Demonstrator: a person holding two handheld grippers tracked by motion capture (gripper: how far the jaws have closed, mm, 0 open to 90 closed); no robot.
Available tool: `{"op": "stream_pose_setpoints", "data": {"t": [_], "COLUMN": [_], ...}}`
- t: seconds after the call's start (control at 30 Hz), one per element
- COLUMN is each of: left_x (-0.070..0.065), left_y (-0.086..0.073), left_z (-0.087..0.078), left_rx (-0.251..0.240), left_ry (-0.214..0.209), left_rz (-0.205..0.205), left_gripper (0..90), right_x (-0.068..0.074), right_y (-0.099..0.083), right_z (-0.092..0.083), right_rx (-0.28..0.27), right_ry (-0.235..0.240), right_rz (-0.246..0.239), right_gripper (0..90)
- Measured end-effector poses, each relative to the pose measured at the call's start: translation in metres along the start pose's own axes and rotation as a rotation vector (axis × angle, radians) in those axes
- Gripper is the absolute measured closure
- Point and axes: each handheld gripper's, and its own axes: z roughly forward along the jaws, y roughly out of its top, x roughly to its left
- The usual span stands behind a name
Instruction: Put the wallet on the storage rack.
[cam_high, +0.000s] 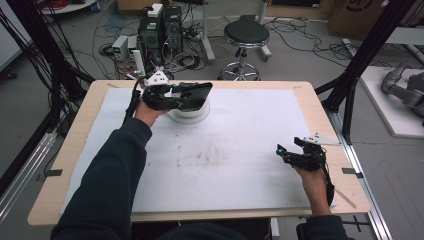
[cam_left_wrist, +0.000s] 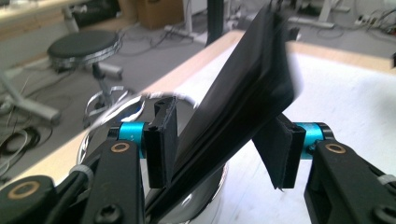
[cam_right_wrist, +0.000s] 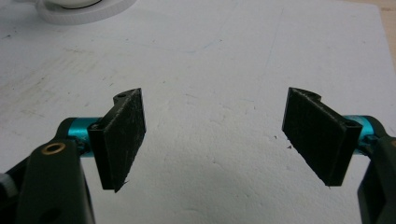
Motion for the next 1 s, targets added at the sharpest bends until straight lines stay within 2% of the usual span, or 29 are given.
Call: {"op": "stream_pose_setpoints", "data": {"t": [0.13,0.2,0.23,0.33,0.43,0.6,0.7,0.73,0.8,0.83,0.9,0.97,1.0], "left_x": [-0.001,-0.003,-0.004,0.0,0.015,0.04,0.049,0.05,0.052,0.053,0.057,0.057,0.056], "left_y": [0.004,0.004,0.003,0.006,0.013,0.02,0.025,0.026,0.029,0.03,0.027,0.022,0.018], "left_z": [-0.008,-0.01,-0.011,-0.013,-0.014,-0.01,-0.004,-0.003,-0.002,-0.002,-0.002,-0.001,-0.001], "left_rx": [-0.029,-0.026,-0.02,-0.016,-0.006,-0.023,-0.024,-0.027,-0.049,-0.055,-0.058,-0.029,-0.052], "left_ry": [-0.036,-0.043,-0.048,-0.056,-0.058,-0.062,-0.085,-0.095,-0.121,-0.123,-0.124,-0.127,-0.137], "left_rz": [0.003,0.05,0.098,0.155,0.171,0.151,0.179,0.198,0.268,0.281,0.275,0.275,0.254], "left_gripper": [53.2,64.1,69.4,76.2,77.1,77.7,77.9,77.9,77.9,77.9,77.8,77.6,77.5], "right_x": [0.0,0.0,0.0,0.001,0.001,0.0,-0.002,-0.003,-0.004,-0.004,-0.003,-0.003,-0.003], "right_y": [0.0,0.0,0.0,0.0,0.0,-0.001,-0.002,-0.002,-0.002,-0.003,-0.003,-0.003,-0.003], "right_z": [0.0,0.0,0.0,0.0,0.0,0.001,0.001,0.001,0.0,0.0,0.0,-0.001,-0.001], "right_rx": [0.0,0.001,0.0,-0.001,0.003,0.011,0.015,0.016,0.017,0.018,0.021,0.02,0.018], "right_ry": [0.001,0.002,0.002,0.003,0.003,0.0,-0.003,-0.003,-0.005,-0.005,-0.006,-0.005,-0.005], "right_rz": [0.0,0.001,0.001,0.0,0.0,0.0,0.009,0.011,0.015,0.017,0.02,0.016,0.016], "right_gripper": [21.7,21.7,21.7,21.7,21.7,21.7,21.7,21.7,21.7,21.7,21.7,21.7,21.7]}}
